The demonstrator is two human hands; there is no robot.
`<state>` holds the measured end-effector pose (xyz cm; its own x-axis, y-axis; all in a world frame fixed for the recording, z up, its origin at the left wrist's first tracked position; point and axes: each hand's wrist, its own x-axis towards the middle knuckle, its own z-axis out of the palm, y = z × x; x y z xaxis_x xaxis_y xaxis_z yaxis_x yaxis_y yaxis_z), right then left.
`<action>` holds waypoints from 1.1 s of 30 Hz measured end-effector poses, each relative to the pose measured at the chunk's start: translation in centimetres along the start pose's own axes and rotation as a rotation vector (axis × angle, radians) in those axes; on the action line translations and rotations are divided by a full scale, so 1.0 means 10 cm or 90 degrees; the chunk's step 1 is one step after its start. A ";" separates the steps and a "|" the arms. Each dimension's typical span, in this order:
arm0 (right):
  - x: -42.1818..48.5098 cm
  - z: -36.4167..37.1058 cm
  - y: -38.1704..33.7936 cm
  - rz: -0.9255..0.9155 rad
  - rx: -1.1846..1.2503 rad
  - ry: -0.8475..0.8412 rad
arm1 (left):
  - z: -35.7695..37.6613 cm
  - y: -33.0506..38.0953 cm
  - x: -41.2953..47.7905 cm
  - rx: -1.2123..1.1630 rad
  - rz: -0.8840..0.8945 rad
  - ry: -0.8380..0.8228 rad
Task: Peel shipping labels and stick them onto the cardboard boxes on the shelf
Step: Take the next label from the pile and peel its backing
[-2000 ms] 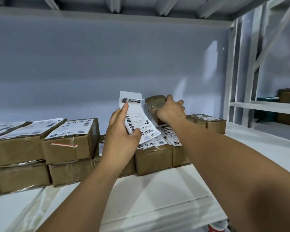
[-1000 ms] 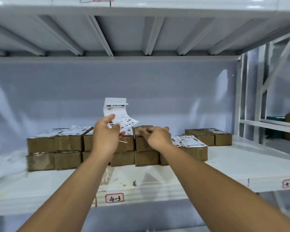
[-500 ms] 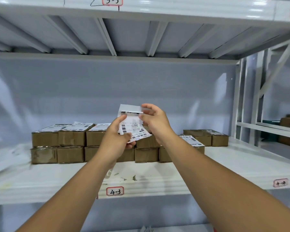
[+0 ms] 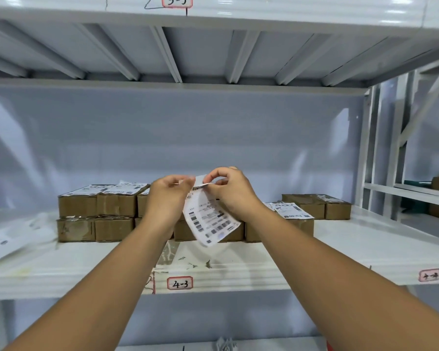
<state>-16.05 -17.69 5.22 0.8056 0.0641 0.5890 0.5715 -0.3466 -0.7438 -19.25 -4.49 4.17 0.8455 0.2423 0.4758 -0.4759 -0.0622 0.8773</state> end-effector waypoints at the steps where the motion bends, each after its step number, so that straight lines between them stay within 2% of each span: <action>1: 0.00 0.01 0.01 -0.011 -0.016 -0.002 | 0.00 0.00 0.02 0.001 -0.021 -0.010; 4: 0.01 0.01 0.03 -0.031 -0.045 -0.004 | -0.02 0.02 0.05 -0.031 -0.094 -0.016; 9: -0.03 -0.04 0.03 -0.046 -0.057 -0.061 | -0.04 0.00 0.10 -0.210 -0.322 -0.027; 12: -0.06 -0.07 0.04 -0.058 -0.085 -0.066 | -0.12 -0.07 0.18 -0.283 -0.369 0.014; 14: -0.08 -0.13 0.07 -0.038 -0.001 -0.047 | -0.21 -0.13 0.23 -0.294 -0.361 0.072; 16: -0.08 -0.21 0.09 -0.003 0.146 -0.023 | -0.29 -0.18 0.26 -0.309 -0.344 0.129; 22: -0.05 -0.40 0.18 0.125 0.442 0.165 | -0.33 -0.26 0.22 -0.351 -0.308 0.269; 25: -0.04 -0.47 0.21 0.176 0.464 0.279 | -0.36 -0.23 0.21 -0.407 -0.274 0.281; 28: -0.04 -0.49 0.25 0.192 0.453 0.333 | -0.35 -0.22 0.23 -0.412 -0.236 0.279; 31: -0.02 -0.45 0.24 0.200 0.417 0.354 | -0.31 -0.21 0.24 -0.288 -0.204 0.264; 33: -0.02 -0.39 0.20 0.209 0.429 0.366 | -0.25 -0.21 0.21 -0.183 -0.190 0.213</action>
<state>-15.67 -22.03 4.80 0.8443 -0.4741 0.2499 0.4450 0.3603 -0.8198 -17.09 -1.41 3.21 0.8530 0.5079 0.1204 -0.3128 0.3128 0.8968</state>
